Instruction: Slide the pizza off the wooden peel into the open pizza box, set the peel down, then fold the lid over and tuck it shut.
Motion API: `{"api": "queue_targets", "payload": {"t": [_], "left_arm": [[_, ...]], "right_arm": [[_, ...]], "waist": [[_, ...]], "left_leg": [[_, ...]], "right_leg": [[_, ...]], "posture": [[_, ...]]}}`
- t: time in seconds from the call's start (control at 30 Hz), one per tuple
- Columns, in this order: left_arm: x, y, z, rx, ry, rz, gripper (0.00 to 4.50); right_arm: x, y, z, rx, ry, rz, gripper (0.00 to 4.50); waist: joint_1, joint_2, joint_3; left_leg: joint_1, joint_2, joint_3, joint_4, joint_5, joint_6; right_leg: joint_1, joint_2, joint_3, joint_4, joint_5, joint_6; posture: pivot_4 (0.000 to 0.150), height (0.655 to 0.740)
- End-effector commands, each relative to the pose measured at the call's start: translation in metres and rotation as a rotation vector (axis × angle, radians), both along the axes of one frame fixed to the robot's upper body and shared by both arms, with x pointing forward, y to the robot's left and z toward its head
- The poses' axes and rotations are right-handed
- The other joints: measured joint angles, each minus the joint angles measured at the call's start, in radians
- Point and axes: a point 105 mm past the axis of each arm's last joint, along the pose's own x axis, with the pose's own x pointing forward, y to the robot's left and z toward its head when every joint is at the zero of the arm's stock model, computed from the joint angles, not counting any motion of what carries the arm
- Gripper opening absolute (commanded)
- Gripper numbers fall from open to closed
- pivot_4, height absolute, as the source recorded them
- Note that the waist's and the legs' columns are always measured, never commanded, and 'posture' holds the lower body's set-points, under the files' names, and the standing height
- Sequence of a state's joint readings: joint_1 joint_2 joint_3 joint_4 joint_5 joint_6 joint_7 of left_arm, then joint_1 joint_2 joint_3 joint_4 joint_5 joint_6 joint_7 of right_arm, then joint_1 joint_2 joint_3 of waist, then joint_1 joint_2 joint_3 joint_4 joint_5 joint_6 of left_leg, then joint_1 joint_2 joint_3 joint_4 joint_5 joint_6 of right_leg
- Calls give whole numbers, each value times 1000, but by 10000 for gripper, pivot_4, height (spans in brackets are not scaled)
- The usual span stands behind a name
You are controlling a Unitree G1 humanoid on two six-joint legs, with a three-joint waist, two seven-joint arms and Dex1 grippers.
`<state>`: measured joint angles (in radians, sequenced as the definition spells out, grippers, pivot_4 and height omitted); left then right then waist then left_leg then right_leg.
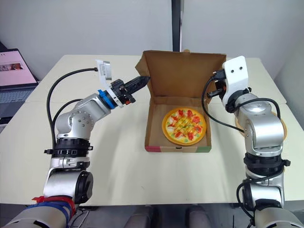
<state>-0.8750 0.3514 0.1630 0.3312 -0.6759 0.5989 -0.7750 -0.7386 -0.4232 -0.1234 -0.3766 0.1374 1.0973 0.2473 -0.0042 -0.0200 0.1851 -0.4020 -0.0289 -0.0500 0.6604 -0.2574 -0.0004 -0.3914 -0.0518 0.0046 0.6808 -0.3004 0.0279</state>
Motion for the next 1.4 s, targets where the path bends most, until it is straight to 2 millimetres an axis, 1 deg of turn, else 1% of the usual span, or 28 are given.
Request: {"api": "queue_targets", "payload": {"t": [0.03,0.2,0.3,0.37,0.5,0.7,0.77,0.87,1.13,1.3,1.4], "left_arm": [[-3,-11,16,4,-68,-46,0],[4,-16,10,31,-57,-60,0],[5,-14,10,39,-58,-54,0],[6,-10,8,39,-45,-41,0],[4,-6,3,29,19,-42,0],[4,-9,8,27,80,-74,0],[3,-9,9,67,65,-86,0],[-4,-4,0,108,72,-98,0],[-21,2,-26,68,154,-79,0],[-30,3,-40,53,176,-29,0],[-32,5,-43,41,168,23,0]], "right_arm": [[-13,5,21,3,-89,-7,257],[-19,6,23,1,-94,-31,257],[-21,12,16,-7,-76,-18,257],[-20,14,9,-10,-69,-24,257],[-20,18,1,-10,-66,-30,257],[-20,24,-3,-2,-62,-31,257],[-20,26,-3,0,-61,-27,257],[-24,25,-8,8,-49,-25,257],[-40,25,-20,-6,-53,-11,257],[-51,29,-32,23,-62,-5,257],[-55,30,-38,48,-67,-12,257]], "waist": [[-2,0,0],[-2,0,0],[-2,0,0],[-2,0,0],[-4,0,0],[-5,0,0],[-5,0,0],[-6,0,0],[-11,0,0],[-12,0,0],[-11,0,0]], "left_leg": [[0,0,0,0,0,0],[0,0,0,0,0,0],[0,0,0,0,0,0],[0,0,0,0,0,0],[0,0,0,0,0,0],[0,0,0,0,0,0],[0,0,0,0,0,0],[0,0,0,0,0,0],[0,0,0,0,0,0],[1,0,0,0,0,0],[1,0,0,0,0,0]], "right_leg": [[0,0,0,0,0,0],[0,0,0,0,0,0],[0,0,0,0,0,0],[0,0,0,0,0,0],[0,0,0,0,0,0],[-1,1,0,1,0,0],[-1,1,0,1,0,0],[-1,1,1,1,0,0],[0,1,1,1,0,0],[1,1,1,1,0,0],[1,1,1,1,0,0]], "posture": [[1500,7400],[1500,7400],[1500,7400],[1500,7400],[1500,7400],[1500,7400],[1500,7400],[1500,7400],[1500,7400],[1500,7400],[1500,7400]]}}
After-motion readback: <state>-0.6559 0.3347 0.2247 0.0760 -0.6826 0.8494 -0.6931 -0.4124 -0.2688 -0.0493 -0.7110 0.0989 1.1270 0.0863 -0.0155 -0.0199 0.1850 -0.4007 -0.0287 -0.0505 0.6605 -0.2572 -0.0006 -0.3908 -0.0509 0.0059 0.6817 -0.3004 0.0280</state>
